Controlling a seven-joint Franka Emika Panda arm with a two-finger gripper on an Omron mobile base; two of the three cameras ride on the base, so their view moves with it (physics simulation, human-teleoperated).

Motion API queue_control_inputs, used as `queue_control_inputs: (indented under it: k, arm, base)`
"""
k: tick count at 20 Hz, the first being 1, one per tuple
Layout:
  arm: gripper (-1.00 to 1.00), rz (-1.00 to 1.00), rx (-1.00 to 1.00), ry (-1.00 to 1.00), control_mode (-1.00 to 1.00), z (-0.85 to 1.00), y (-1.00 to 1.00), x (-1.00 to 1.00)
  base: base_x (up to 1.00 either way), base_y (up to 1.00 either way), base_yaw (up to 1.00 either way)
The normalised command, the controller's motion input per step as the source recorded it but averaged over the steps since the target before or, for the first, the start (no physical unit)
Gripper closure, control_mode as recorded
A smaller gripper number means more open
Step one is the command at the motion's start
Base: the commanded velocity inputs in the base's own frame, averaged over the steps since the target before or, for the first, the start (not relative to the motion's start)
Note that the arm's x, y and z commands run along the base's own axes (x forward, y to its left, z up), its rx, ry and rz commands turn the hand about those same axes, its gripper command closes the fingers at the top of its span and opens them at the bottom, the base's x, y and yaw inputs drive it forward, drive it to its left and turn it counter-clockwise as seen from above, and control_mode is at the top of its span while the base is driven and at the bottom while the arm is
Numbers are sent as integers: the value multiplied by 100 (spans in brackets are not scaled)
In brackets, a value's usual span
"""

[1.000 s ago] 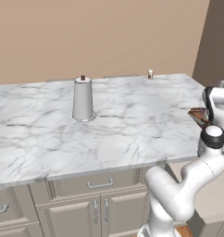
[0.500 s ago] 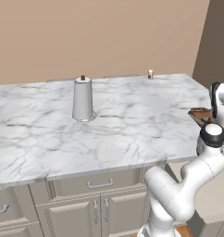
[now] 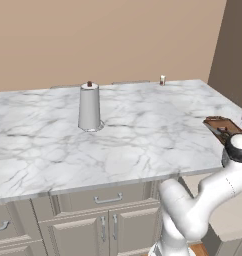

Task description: Open the drawer on the right and place the cutting tools on the cutting board.

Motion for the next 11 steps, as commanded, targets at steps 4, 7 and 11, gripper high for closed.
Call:
queue_control_inputs:
  k: [4,7,11]
  arm:
    - [-100,17,-1,-20,-100,30,92,-100]
    - [-100,15,-5,-18,-100,24,100,-100]
    - [-100,13,-7,-19,-100,36,100,-100]
  base:
    - [0,0,0]
    - [0,0,0]
    - [0,0,0]
